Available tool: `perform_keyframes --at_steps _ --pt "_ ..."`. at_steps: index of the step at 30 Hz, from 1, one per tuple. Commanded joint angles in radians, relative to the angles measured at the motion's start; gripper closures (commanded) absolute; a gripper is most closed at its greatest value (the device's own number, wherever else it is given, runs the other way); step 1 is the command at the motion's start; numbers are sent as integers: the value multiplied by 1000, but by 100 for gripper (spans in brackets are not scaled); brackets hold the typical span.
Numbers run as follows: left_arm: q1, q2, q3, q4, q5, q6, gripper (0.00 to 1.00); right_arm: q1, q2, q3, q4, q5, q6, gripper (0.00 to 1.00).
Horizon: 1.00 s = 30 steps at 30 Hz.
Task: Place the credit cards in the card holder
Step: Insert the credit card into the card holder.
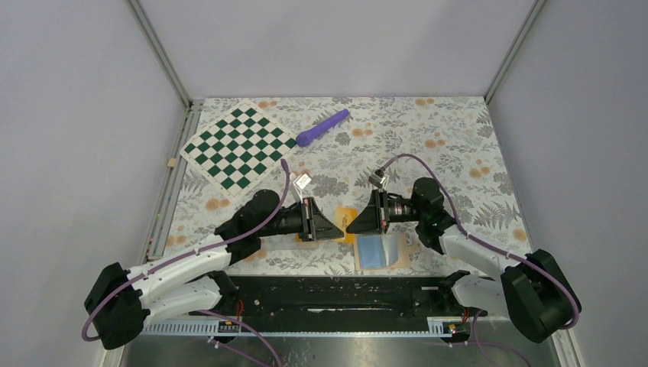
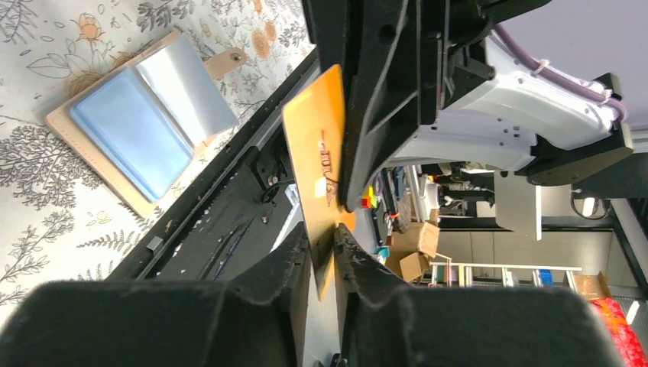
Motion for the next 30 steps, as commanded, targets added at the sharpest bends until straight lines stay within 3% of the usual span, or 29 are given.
perform_keyframes --at_steps 1,3,6,10,13,21,30 --pt "-6 -10 2 -8 -28 26 72 8 -30 8 61 7 -1 100" --pt "-6 -22 3 -30 -47 38 54 6 -38 11 9 9 -34 100" --pt "-6 -49 0 -75 -85 55 37 -1 -75 25 -168 38 -149 100" --pt "-6 -56 -23 -124 -151 38 26 -32 -171 81 -673 191 -434 100" --pt "-12 -15 -37 -145 -192 11 24 -89 -231 97 -928 312 -564 100" --pt "-81 231 53 -144 -282 -10 26 -175 -246 122 -1318 607 -708 100" --pt "-151 523 244 -198 -280 40 28 -183 -189 140 -1391 764 -719 100"
